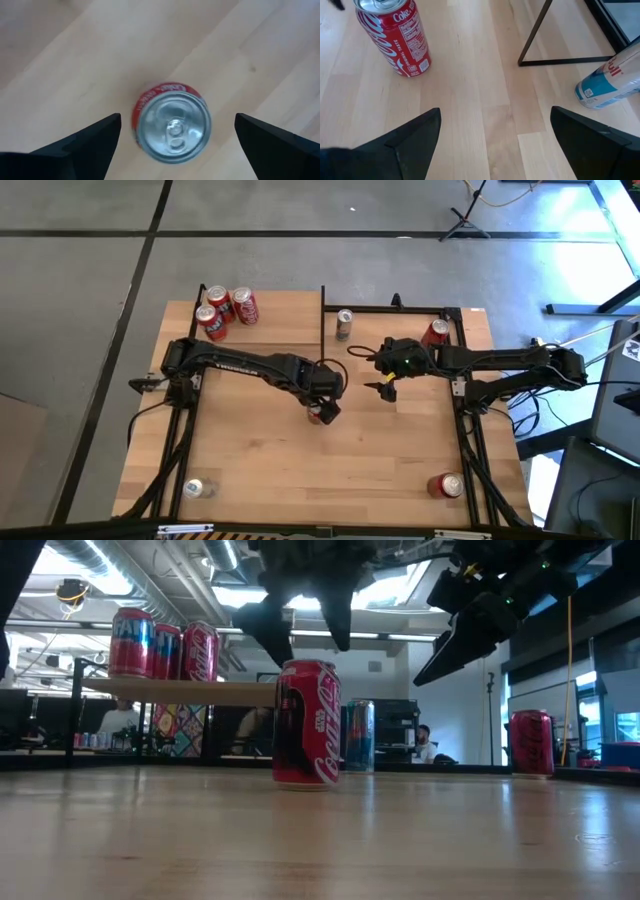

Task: Place canned beverage on shelf
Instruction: Put the red-white soda can on the shelf aligned with the other red-white soda can

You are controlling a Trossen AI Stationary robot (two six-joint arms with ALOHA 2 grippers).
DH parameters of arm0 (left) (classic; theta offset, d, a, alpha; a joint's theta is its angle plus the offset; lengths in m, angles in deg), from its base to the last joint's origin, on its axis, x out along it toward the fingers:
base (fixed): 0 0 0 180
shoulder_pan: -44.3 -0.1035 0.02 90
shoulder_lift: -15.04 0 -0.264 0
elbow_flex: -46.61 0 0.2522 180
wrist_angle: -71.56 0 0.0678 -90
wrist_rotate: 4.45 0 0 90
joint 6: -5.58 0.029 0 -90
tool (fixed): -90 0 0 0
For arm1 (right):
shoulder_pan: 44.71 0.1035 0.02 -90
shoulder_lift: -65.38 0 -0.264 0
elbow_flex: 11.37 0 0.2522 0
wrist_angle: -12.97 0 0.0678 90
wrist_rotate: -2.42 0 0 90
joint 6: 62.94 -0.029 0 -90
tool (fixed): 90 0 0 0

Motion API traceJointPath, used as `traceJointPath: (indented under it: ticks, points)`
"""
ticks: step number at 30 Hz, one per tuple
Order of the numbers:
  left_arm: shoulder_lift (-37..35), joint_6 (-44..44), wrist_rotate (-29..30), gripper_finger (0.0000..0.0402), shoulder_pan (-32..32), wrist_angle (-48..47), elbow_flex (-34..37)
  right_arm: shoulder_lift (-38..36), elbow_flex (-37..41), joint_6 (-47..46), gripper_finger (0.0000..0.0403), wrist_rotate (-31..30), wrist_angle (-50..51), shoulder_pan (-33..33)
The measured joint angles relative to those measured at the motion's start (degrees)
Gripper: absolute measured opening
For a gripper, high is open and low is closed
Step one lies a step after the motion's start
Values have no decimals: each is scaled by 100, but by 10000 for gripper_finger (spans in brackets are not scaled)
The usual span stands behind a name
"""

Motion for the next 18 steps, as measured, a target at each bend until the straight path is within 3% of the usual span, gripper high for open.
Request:
traceJointPath:
  ticks: [13,18]
  points:
    - [-4,146,-55,376,9,616,799,0,0,-136,367,1,16,-1]
    - [-4,616,20,335,9,779,873,-2,0,-143,367,1,15,-1]
